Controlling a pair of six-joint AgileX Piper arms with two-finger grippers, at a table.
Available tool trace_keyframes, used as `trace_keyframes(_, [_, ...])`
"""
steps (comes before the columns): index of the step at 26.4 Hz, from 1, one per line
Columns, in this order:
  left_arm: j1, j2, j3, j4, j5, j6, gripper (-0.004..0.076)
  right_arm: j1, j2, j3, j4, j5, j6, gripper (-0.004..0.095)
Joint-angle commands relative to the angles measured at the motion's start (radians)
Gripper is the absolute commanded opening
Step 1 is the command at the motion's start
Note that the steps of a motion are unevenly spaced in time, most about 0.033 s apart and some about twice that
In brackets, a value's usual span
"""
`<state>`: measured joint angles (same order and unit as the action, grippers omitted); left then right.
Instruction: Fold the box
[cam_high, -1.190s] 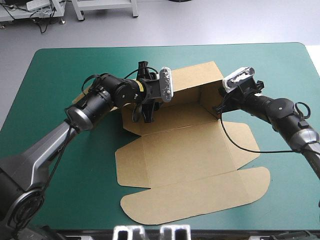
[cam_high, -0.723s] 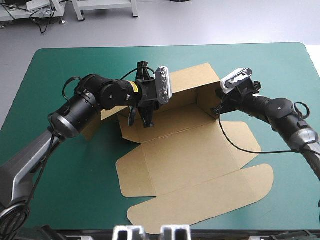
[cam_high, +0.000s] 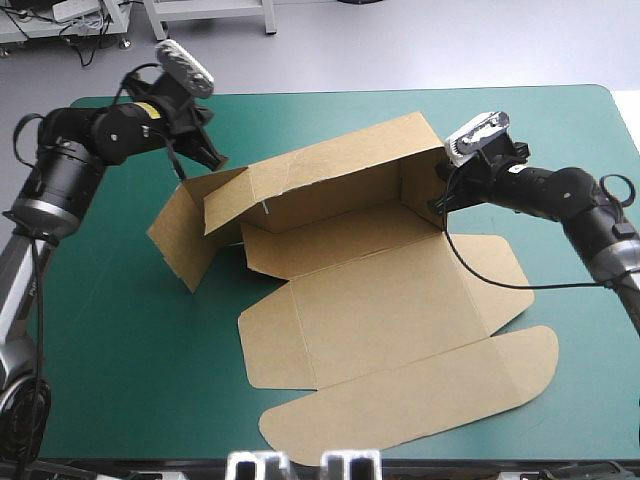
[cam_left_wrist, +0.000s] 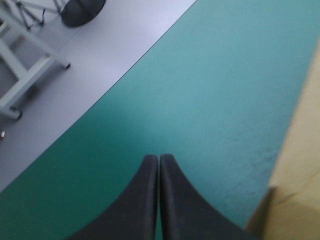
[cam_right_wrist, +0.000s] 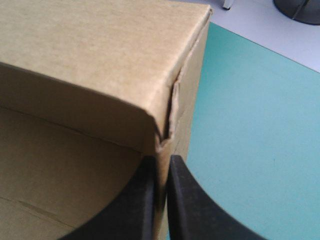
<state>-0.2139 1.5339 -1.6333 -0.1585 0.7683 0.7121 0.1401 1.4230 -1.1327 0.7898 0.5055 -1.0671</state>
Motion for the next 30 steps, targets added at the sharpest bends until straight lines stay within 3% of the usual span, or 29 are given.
trace_keyframes(1, [0.109,-0.045,-0.039,-0.014,0.026,-0.044,-0.0006,-0.036,-0.041,-0.137,-0.148,0.174,0.178,-0.0017])
trace_keyframes(8, [0.23,-0.041,-0.034,-0.002,0.278,-0.2,-0.0007,-0.05,-0.024,-0.346,-0.373,0.465,0.441,-0.0018])
trace_keyframes(12, [0.237,-0.041,-0.034,0.029,0.297,-0.238,-0.0009,-0.05,0.037,-0.433,-0.491,0.598,0.533,-0.0018])
trace_keyframes(23, [0.237,-0.035,-0.034,0.121,0.244,-0.352,-0.0009,-0.05,0.395,-0.706,-0.512,0.743,0.606,-0.0018])
trace_keyframes(27, [0.237,-0.025,-0.034,0.104,0.298,-0.359,-0.0009,-0.05,0.506,-0.826,-0.482,0.741,0.622,-0.0013])
trace_keyframes(30, [0.237,-0.023,-0.034,0.088,0.303,-0.361,-0.0009,-0.05,0.517,-0.852,-0.481,0.73,0.584,0.0095])
